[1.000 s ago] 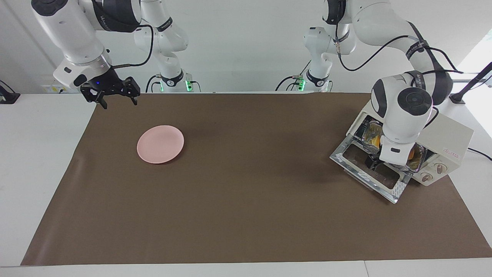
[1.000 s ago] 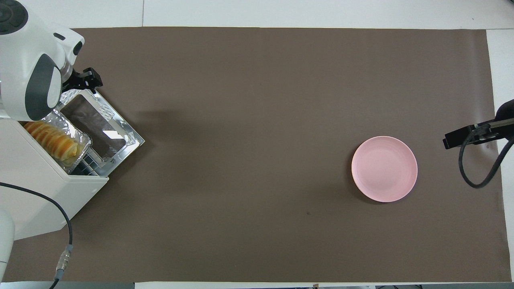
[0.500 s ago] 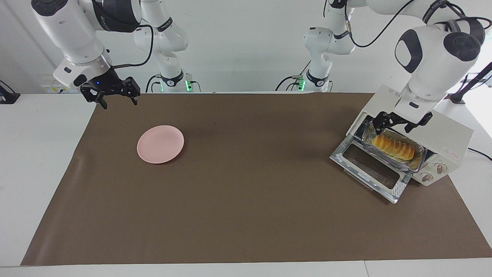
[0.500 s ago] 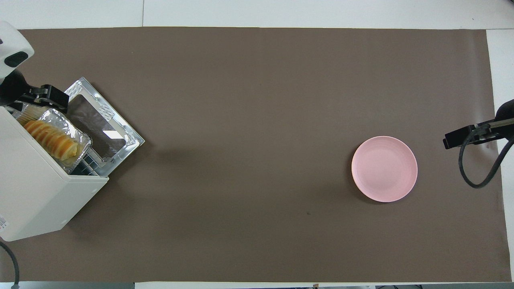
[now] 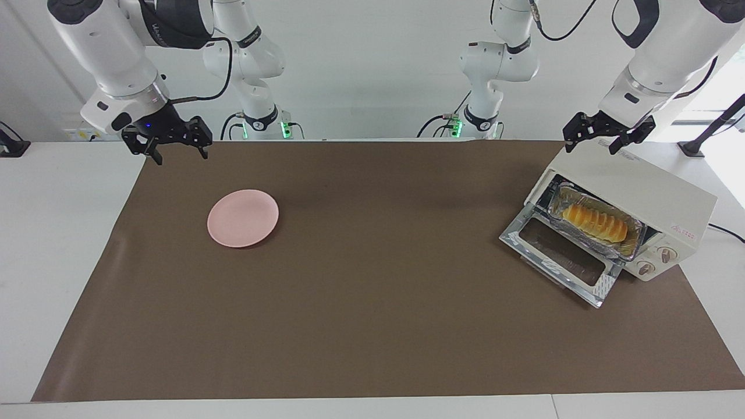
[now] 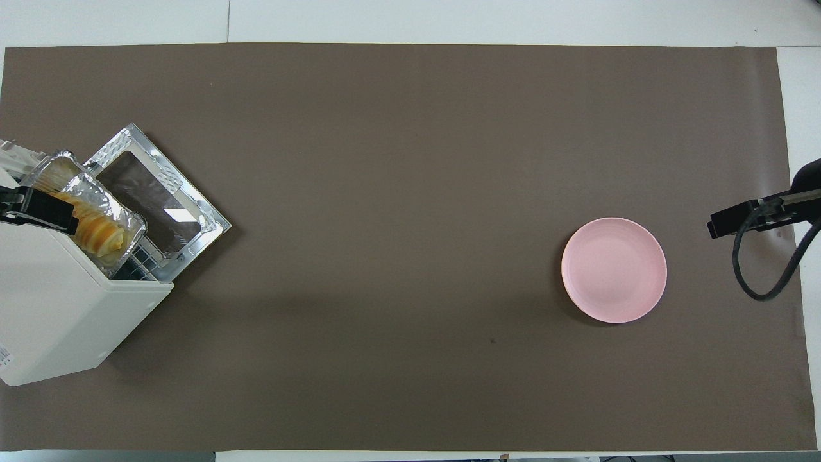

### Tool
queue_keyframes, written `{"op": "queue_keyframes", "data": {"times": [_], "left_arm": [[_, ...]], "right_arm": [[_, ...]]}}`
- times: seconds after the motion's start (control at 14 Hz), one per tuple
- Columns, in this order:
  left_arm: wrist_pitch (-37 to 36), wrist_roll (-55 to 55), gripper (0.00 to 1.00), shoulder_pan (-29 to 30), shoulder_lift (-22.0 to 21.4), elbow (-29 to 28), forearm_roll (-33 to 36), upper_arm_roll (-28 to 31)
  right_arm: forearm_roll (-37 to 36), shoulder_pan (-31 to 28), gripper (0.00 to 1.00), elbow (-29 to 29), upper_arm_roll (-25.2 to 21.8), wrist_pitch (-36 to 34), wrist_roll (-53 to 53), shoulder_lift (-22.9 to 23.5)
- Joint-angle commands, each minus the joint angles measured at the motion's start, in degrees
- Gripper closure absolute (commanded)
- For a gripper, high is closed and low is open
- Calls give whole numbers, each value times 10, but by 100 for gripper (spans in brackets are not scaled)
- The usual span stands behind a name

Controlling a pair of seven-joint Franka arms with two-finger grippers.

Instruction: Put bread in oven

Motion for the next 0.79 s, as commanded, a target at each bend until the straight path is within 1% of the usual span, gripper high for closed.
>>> {"op": "queue_keyframes", "data": {"times": [0.0,0.14,0.29,0.36,0.5,0.71], "left_arm": [[-1,-19,0,45,-19,-25,-6,-54],[-4,-20,0,47,-27,-26,-6,-56],[14,-21,0,47,-28,-33,-6,-56],[28,-27,0,48,-27,-32,-6,-63],[32,-33,0,80,-26,-32,-6,-101],[28,-32,0,77,-25,-30,-6,-103]], "right_arm": [[-4,-7,0,-8,4,-4,-8,-8],[-4,-7,0,-8,4,-4,-8,-8],[-4,-7,0,-8,4,-4,-8,-8],[-4,-7,0,-8,4,-4,-8,-8],[-4,-7,0,-8,4,-4,-8,-8],[-4,-7,0,-8,4,-4,-8,-8]]}}
